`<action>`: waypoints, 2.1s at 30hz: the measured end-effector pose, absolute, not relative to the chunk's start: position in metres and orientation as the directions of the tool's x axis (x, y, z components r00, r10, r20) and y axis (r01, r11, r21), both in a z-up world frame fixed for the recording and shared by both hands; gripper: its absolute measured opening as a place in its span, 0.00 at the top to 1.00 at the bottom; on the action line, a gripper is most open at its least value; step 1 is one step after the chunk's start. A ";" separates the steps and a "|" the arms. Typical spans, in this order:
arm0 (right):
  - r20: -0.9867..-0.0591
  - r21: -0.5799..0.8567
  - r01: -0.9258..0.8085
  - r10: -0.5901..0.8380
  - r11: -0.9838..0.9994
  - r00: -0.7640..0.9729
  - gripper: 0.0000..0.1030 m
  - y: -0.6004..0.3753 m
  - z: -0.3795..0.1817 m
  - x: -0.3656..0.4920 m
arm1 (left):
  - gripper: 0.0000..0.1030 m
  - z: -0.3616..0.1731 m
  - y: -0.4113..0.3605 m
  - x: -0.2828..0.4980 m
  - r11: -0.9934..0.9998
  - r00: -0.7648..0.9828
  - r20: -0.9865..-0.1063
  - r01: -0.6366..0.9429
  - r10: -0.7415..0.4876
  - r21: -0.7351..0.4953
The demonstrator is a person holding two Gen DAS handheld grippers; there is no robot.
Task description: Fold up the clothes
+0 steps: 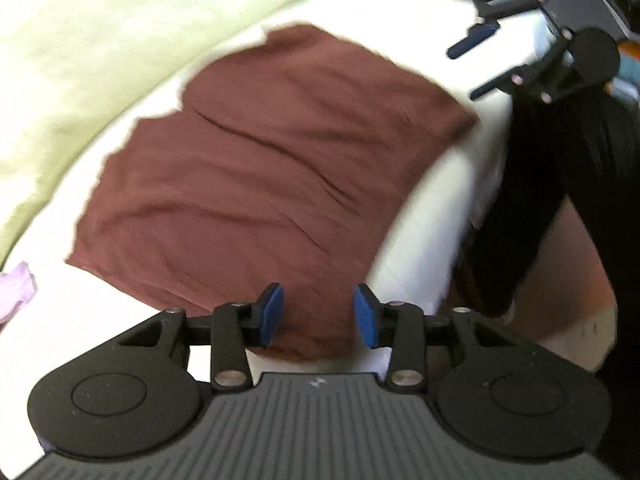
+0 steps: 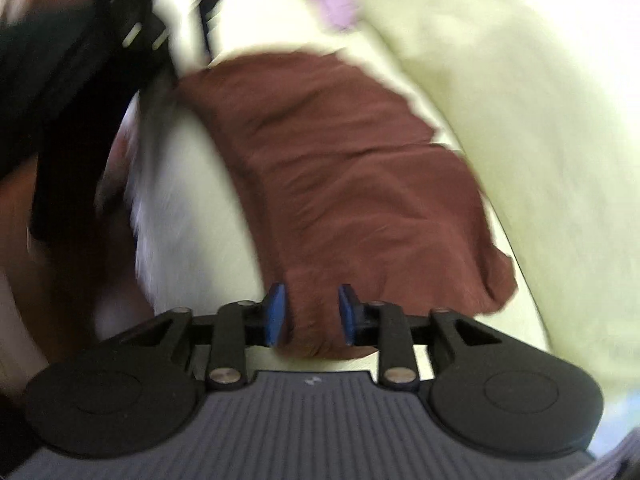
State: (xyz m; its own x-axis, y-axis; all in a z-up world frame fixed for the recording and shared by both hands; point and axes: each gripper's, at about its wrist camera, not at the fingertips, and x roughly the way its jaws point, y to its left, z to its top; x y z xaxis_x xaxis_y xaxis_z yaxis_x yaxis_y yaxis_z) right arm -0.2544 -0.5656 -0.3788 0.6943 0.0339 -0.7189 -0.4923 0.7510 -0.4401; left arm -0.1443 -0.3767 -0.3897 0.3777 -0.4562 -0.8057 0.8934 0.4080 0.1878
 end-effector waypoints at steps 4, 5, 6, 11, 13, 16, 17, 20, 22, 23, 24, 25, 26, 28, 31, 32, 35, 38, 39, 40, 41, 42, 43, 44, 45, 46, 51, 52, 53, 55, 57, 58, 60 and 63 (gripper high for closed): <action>-0.629 -0.438 -0.270 -0.078 0.857 0.774 0.52 -0.606 -0.361 -0.229 | 0.49 -0.366 -0.397 -0.109 0.431 0.439 -0.756 0.873 -0.486 0.230; -0.621 -0.425 -0.231 -0.096 0.875 0.778 0.52 -0.619 -0.360 -0.220 | 0.47 -0.362 -0.403 -0.100 0.432 0.449 -0.745 0.870 -0.493 0.238; -0.620 -0.398 -0.200 -0.102 0.895 0.778 0.52 -0.631 -0.360 -0.211 | 0.46 -0.360 -0.409 -0.092 0.431 0.456 -0.735 0.868 -0.501 0.245; -0.637 -0.196 -0.057 -0.083 0.979 0.767 0.58 -0.703 -0.362 -0.160 | 0.46 -0.354 -0.459 -0.031 0.432 0.436 -0.712 0.878 -0.551 0.204; -0.643 -0.134 -0.025 -0.068 0.991 0.763 0.58 -0.726 -0.368 -0.140 | 0.46 -0.356 -0.482 0.001 0.440 0.406 -0.708 0.885 -0.578 0.149; -0.649 -0.044 0.026 -0.048 0.999 0.759 0.58 -0.765 -0.381 -0.104 | 0.46 -0.369 -0.519 0.059 0.473 0.378 -0.700 0.879 -0.606 0.065; -0.648 -0.030 0.035 -0.046 0.999 0.760 0.58 -0.773 -0.384 -0.095 | 0.46 -0.374 -0.528 0.076 0.487 0.374 -0.699 0.872 -0.609 0.043; -0.647 -0.002 0.049 -0.039 0.999 0.762 0.58 -0.793 -0.397 -0.067 | 0.46 -0.393 -0.548 0.128 0.532 0.338 -0.711 0.845 -0.617 -0.060; -0.647 0.030 0.061 -0.027 0.998 0.762 0.58 -0.810 -0.408 -0.045 | 0.49 -0.410 -0.557 0.158 0.570 0.318 -0.727 0.813 -0.608 -0.121; -0.647 0.039 0.063 -0.023 0.997 0.762 0.58 -0.813 -0.411 -0.038 | 0.50 -0.418 -0.560 0.169 0.585 0.309 -0.737 0.799 -0.601 -0.142; -0.647 0.054 0.071 -0.019 0.996 0.763 0.58 -0.819 -0.415 -0.030 | 0.50 -0.425 -0.563 0.178 0.594 0.297 -0.748 0.789 -0.593 -0.158; -0.648 0.068 0.079 -0.017 0.995 0.762 0.58 -0.825 -0.418 -0.022 | 0.50 -0.435 -0.567 0.188 0.603 0.280 -0.765 0.779 -0.580 -0.172; -0.649 0.081 0.088 -0.014 0.993 0.761 0.58 -0.830 -0.422 -0.015 | 0.50 -0.443 -0.571 0.195 0.602 0.261 -0.779 0.777 -0.570 -0.181; -0.655 0.116 0.103 -0.002 0.988 0.756 0.58 -0.841 -0.432 0.004 | 0.50 -0.452 -0.575 0.196 0.568 0.214 -0.793 0.800 -0.571 -0.193; -0.676 0.144 0.080 0.039 0.986 0.736 0.58 -0.843 -0.443 0.020 | 0.50 -0.461 -0.577 0.178 0.493 0.151 -0.808 0.849 -0.569 -0.189; -0.686 0.152 0.066 0.057 0.986 0.726 0.58 -0.842 -0.446 0.024 | 0.50 -0.463 -0.577 0.170 0.474 0.147 -0.812 0.863 -0.564 -0.174; -0.721 0.144 0.023 0.089 0.989 0.687 0.59 -0.837 -0.462 0.040 | 0.50 -0.464 -0.574 0.146 0.433 0.157 -0.817 0.893 -0.555 -0.122; -0.728 0.163 0.014 0.111 0.986 0.677 0.59 -0.833 -0.465 0.040 | 0.49 -0.461 -0.574 0.134 0.385 0.106 -0.816 0.911 -0.568 -0.150; -0.729 0.171 0.010 0.120 0.985 0.674 0.59 -0.832 -0.467 0.041 | 0.49 -0.460 -0.575 0.131 0.363 0.089 -0.818 0.919 -0.569 -0.153; -0.730 0.177 0.002 0.130 0.984 0.671 0.59 -0.830 -0.467 0.040 | 0.49 -0.458 -0.576 0.127 0.346 0.081 -0.819 0.926 -0.568 -0.148; -0.731 0.183 -0.007 0.141 0.983 0.668 0.59 -0.828 -0.467 0.039 | 0.49 -0.456 -0.576 0.122 0.337 0.084 -0.822 0.932 -0.563 -0.136; -0.733 0.183 -0.017 0.147 0.983 0.664 0.59 -0.827 -0.466 0.037 | 0.49 -0.454 -0.576 0.120 0.330 0.084 -0.824 0.935 -0.561 -0.129; -0.737 0.173 -0.023 0.145 0.985 0.660 0.59 -0.825 -0.466 0.035 | 0.50 -0.452 -0.576 0.120 0.322 0.082 -0.824 0.938 -0.561 -0.126; -0.740 0.165 -0.026 0.141 0.986 0.658 0.65 -0.825 -0.466 0.034 | 0.55 -0.449 -0.577 0.117 0.309 0.079 -0.824 0.944 -0.561 -0.120; -0.742 0.158 -0.028 0.137 0.987 0.656 0.88 -0.824 -0.466 0.034 | 0.75 -0.446 -0.576 0.115 0.292 0.071 -0.823 0.949 -0.563 -0.117; -0.741 0.154 -0.028 0.134 0.988 0.658 1.00 -0.824 -0.464 0.031 | 0.84 -0.442 -0.576 0.112 0.270 0.061 -0.819 0.956 -0.571 -0.117; -0.707 0.129 -0.053 0.130 0.990 0.695 1.00 -0.822 -0.448 0.023 | 0.86 -0.419 -0.575 0.130 0.348 0.189 -0.759 0.936 -0.624 -0.053; -0.681 0.120 -0.039 0.111 0.992 0.723 1.00 -0.826 -0.440 0.022 | 0.86 -0.416 -0.571 0.140 0.405 0.236 -0.732 0.913 -0.639 -0.059; -0.651 0.101 -0.014 0.077 0.995 0.755 1.00 -0.829 -0.434 0.020 | 0.86 -0.413 -0.566 0.153 0.485 0.304 -0.693 0.871 -0.653 -0.075; -0.566 0.056 0.052 -0.012 0.997 0.824 1.00 -0.836 -0.422 0.016 | 0.77 -0.413 -0.560 0.171 0.605 0.424 -0.638 0.792 -0.643 -0.084; -0.522 0.036 0.093 -0.061 0.995 0.851 1.00 -0.839 -0.420 0.014 | 0.75 -0.418 -0.559 0.179 0.647 0.465 -0.631 0.758 -0.621 -0.078; -0.506 0.026 0.112 -0.084 0.993 0.858 1.00 -0.840 -0.422 0.015 | 0.74 -0.423 -0.560 0.185 0.658 0.460 -0.644 0.748 -0.611 -0.090; -0.523 0.020 0.138 -0.108 0.990 0.846 0.98 -0.843 -0.430 0.020 | 0.62 -0.431 -0.562 0.192 0.659 0.432 -0.672 0.744 -0.601 -0.111; -0.623 0.005 0.179 -0.137 0.984 0.770 0.87 -0.849 -0.452 0.030 | 0.59 -0.440 -0.564 0.196 0.638 0.373 -0.708 0.758 -0.599 -0.140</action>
